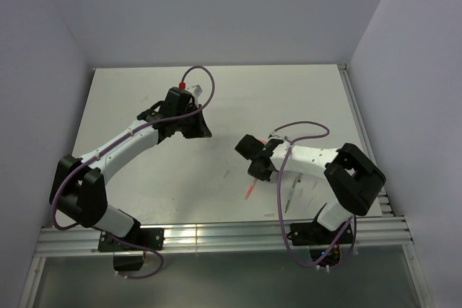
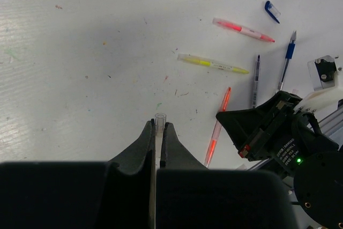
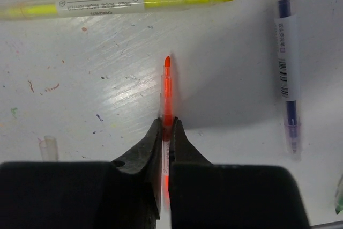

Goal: Insert the pens into the pen caps
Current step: Pick up the pen from the center of the board, then insert the pen cap onto the pen.

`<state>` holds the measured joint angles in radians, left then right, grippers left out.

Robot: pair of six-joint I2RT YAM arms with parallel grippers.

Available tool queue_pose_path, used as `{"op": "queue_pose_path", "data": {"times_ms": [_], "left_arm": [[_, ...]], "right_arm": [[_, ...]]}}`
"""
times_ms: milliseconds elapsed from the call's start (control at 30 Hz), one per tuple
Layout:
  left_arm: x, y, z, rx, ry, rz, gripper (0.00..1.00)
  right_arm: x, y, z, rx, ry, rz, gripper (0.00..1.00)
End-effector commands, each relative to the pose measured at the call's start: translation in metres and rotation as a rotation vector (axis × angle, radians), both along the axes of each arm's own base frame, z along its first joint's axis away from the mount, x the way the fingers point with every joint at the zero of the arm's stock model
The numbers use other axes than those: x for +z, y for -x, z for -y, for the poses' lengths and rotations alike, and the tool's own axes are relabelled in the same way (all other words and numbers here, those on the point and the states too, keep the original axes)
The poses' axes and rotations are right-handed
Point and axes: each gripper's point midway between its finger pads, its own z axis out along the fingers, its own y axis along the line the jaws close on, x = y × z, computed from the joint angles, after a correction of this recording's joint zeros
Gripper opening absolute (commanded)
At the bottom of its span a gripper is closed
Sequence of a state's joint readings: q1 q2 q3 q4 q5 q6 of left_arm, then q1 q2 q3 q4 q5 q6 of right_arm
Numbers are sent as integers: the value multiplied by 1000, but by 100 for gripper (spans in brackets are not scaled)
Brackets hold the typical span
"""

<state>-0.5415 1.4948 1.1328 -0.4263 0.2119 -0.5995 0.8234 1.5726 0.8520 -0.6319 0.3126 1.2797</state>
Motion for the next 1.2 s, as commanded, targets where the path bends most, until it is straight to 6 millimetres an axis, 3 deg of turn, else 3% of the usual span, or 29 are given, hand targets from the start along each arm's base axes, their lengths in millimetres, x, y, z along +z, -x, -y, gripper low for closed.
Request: {"op": "queue_pose_path", "data": {"times_ms": [0, 133, 333, 367, 467, 500, 533, 600, 633, 700, 833, 900, 1167], "left_arm": [[20, -5, 0, 12, 36, 57, 0], [35, -8, 4, 23, 67, 74, 0], [88, -25, 12, 64, 194, 174, 0], [106, -32, 17, 62, 251, 225, 0], [145, -42, 17, 96, 387, 310, 0], [172, -47, 19, 98, 469, 374, 0], [188, -52, 16, 103, 510, 418, 0], [219, -58, 12, 105, 601, 501, 0], [230, -59, 11, 104, 624, 524, 0], [251, -60, 12, 76, 677, 584, 0], [271, -53, 16, 4, 763, 647, 0], [277, -47, 19, -23, 813, 646, 0], [263, -21, 23, -138, 871, 658, 0]], "right_arm": [[-1, 5, 0, 65, 8, 7, 0], [38, -12, -20, 193, -81, 134, 0], [156, -44, -66, 484, -285, 469, 0], [181, -50, -75, 517, -320, 523, 0], [227, -57, -93, 675, -405, 632, 0], [236, -58, -97, 737, -422, 659, 0], [252, -66, -99, 765, -468, 714, 0], [271, -58, -107, 872, -577, 753, 0], [289, -68, -102, 882, -606, 828, 0], [301, -58, -104, 986, -674, 867, 0], [334, -52, -105, 1088, -743, 994, 0], [335, -40, -109, 1127, -829, 990, 0], [356, -45, -108, 1135, -903, 1033, 0]]}}
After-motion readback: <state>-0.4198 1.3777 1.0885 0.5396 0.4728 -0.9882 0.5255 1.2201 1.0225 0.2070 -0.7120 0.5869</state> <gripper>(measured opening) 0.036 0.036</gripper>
